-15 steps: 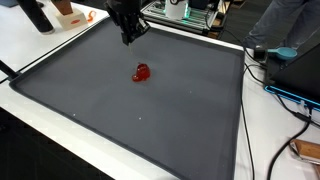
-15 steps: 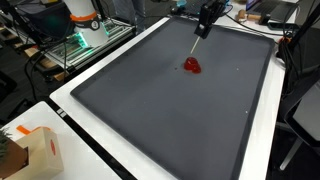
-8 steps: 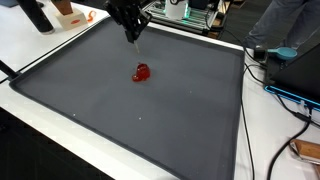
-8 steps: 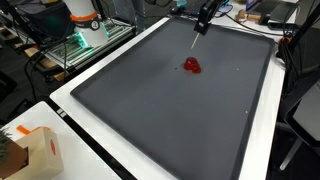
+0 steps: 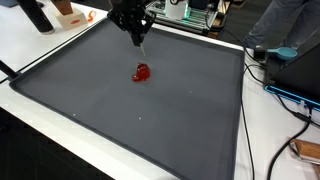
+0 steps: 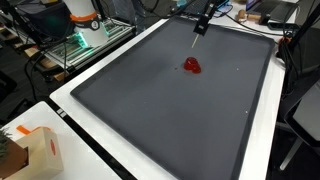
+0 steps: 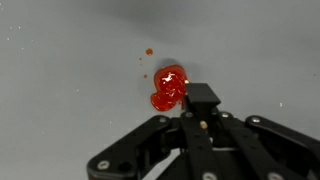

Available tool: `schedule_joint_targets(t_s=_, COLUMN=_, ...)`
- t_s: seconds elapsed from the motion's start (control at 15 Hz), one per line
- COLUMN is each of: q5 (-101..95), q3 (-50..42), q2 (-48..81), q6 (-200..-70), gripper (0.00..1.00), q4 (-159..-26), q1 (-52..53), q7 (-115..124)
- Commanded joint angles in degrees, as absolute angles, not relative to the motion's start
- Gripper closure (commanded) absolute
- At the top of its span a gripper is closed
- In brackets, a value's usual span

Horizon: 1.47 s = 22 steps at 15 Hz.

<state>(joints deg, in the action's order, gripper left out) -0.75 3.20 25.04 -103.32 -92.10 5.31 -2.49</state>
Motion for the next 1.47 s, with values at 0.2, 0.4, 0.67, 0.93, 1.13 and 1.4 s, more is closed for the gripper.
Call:
schedule_joint_targets(t_s=0.2, q5=-0.93, q3=4.52, q2=23.61, q6=-109.77, gripper=0.97, q4=-97.16, q1=4.49, q7=-9.94)
schedule_joint_targets(t_s=0.4, q5=-0.76, q3=5.09, q2=23.97, q6=-110.74, gripper=0.97, q4=-97.9, q1=4.53, q7=-12.16)
schedule_joint_targets(t_s=0.67, q5=-2.46, q3=5.0, q2=24.64, q6=-112.86, gripper=0.97, q4=-98.59, q1=4.95, q7=-12.91)
schedule_joint_targets(t_s=0.93, q5=-3.56, q3=4.82, q2=25.08, q6=-114.63, gripper=0.97, q4=-99.03, q1=4.96, q7=-13.03)
schedule_joint_targets(t_s=1.13, q5=-4.12, q3=4.88, q2=25.53, q6=-115.27, gripper=0.97, q4=-99.28, q1=4.91, q7=-13.16)
schedule_joint_targets(t_s=1.4, q5=-4.03, q3=5.05, q2=26.32, q6=-115.92, gripper=0.97, q4=-99.28, q1=4.63, q7=-13.58)
